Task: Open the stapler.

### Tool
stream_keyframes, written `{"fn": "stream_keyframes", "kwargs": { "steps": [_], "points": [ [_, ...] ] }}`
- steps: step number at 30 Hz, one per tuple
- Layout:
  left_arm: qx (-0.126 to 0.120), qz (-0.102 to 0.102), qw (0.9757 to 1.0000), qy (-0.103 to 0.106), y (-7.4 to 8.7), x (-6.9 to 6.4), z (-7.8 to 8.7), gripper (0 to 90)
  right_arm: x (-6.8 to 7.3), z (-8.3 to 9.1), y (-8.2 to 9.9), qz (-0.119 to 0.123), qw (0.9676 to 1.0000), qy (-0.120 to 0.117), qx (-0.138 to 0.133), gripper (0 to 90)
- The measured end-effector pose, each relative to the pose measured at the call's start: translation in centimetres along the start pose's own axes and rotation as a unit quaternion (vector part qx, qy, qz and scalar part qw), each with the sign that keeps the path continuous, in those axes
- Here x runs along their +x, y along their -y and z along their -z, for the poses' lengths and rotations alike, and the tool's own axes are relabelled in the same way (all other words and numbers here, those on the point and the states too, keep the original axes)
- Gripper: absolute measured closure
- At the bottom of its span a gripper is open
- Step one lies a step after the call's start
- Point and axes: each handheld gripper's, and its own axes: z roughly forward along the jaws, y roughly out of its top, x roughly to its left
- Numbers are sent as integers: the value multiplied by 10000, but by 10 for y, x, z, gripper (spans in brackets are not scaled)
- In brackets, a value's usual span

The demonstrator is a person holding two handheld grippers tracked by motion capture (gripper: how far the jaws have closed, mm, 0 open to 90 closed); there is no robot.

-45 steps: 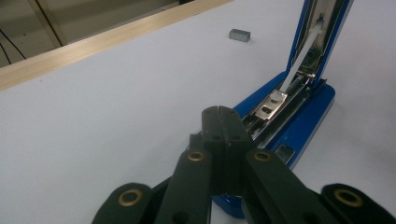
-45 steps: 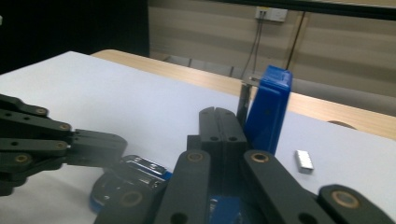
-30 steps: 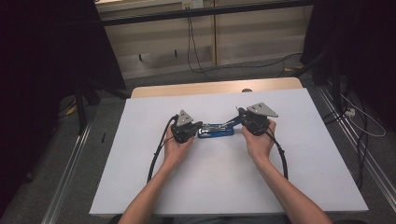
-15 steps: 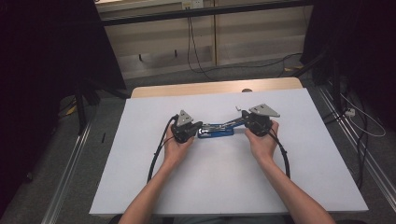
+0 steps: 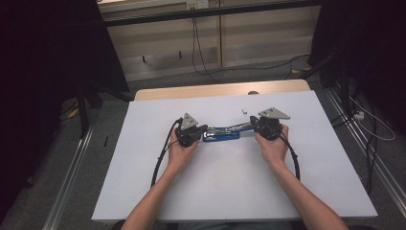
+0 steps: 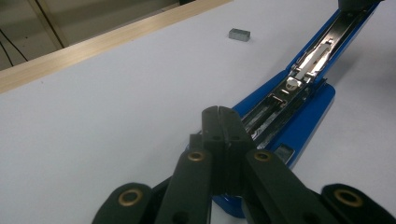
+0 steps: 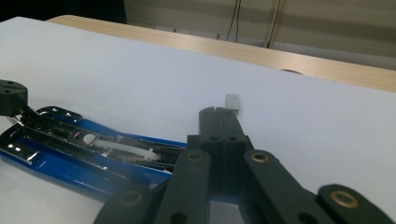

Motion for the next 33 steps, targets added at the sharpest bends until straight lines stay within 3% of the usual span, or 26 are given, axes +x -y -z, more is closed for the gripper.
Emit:
{"fn": "stream_keyframes", "kwargs": {
  "steps": [6, 10, 23, 28, 33],
  "points": [
    [5, 1, 10000, -7, 0, 0, 0, 900, 0, -3, 3, 8, 9999, -97, 101, 900],
    [-1, 24, 10000, -8, 0, 0, 0, 900, -1, -4, 5, 26, 9999, -30, 134, 900],
    [-2, 12, 10000, -97, 0, -3, 0, 900, 1, -4, 5, 99, 9999, -76, 69, 900],
    [-204, 90, 9997, -40, -3, -1, 3, 900, 0, -4, 5, 94, 9998, -179, 39, 900],
    [-215, 123, 9997, -31, -3, -1, 3, 900, 0, -2, 3, 87, 9996, -253, -18, 900]
  ]
}}
